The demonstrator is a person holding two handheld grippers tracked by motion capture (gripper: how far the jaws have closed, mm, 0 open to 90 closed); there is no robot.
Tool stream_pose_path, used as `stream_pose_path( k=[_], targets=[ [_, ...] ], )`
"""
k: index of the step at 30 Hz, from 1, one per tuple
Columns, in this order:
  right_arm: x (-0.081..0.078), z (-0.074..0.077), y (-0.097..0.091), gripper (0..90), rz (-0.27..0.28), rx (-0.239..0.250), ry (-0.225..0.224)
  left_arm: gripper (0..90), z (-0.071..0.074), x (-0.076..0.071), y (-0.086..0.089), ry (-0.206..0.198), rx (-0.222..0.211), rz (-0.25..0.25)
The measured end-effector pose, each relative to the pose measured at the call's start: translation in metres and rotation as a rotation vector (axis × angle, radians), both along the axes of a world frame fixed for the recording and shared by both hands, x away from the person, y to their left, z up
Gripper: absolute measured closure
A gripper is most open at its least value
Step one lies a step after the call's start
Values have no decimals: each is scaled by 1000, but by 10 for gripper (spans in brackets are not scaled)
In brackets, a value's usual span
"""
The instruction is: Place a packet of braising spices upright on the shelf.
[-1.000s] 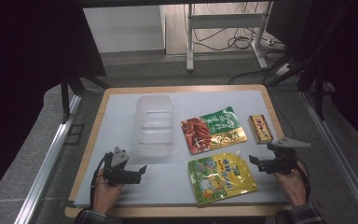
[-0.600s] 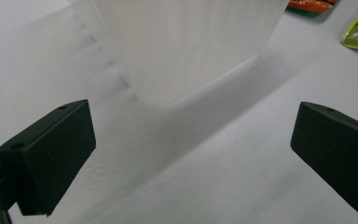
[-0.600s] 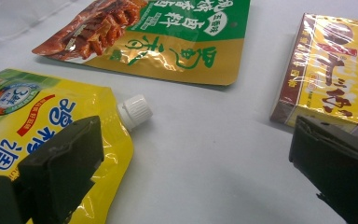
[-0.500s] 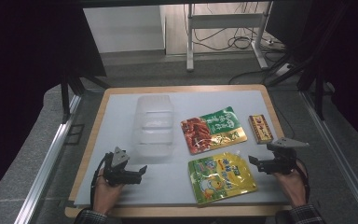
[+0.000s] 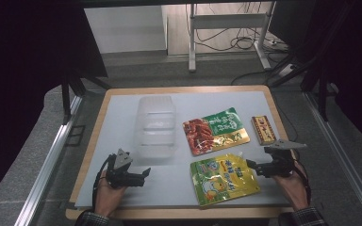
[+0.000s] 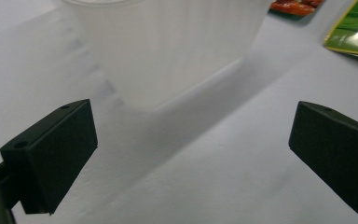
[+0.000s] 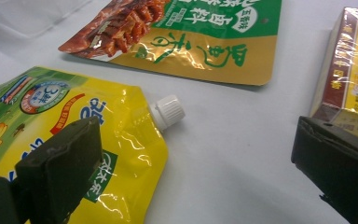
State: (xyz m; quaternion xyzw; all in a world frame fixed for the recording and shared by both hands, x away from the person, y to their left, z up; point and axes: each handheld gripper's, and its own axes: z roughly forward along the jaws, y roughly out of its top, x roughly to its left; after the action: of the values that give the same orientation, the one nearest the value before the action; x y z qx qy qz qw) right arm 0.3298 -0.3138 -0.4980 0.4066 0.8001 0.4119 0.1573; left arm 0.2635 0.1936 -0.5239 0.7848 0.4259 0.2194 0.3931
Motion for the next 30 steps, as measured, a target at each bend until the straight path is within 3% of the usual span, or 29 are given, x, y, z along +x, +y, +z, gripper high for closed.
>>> stream_pose_path(
  k=[6,10,14,25,30],
  targets=[
    [0,-1,2,20,17,-19,15,0,4,-4,-14,22,-20,-88],
    [-2,-1,4,19,27,-21,15,37,7,-7,-28,23,-5,-141],
    [-3,-1,6,18,49,-39,21,108,8,-11,-42,23,3,-220],
    [-5,-1,10,18,70,-46,20,378,13,-10,-75,41,-51,-330],
    [-5,-1,9,18,69,-40,22,475,9,-10,-94,37,-33,-382]
  ],
)
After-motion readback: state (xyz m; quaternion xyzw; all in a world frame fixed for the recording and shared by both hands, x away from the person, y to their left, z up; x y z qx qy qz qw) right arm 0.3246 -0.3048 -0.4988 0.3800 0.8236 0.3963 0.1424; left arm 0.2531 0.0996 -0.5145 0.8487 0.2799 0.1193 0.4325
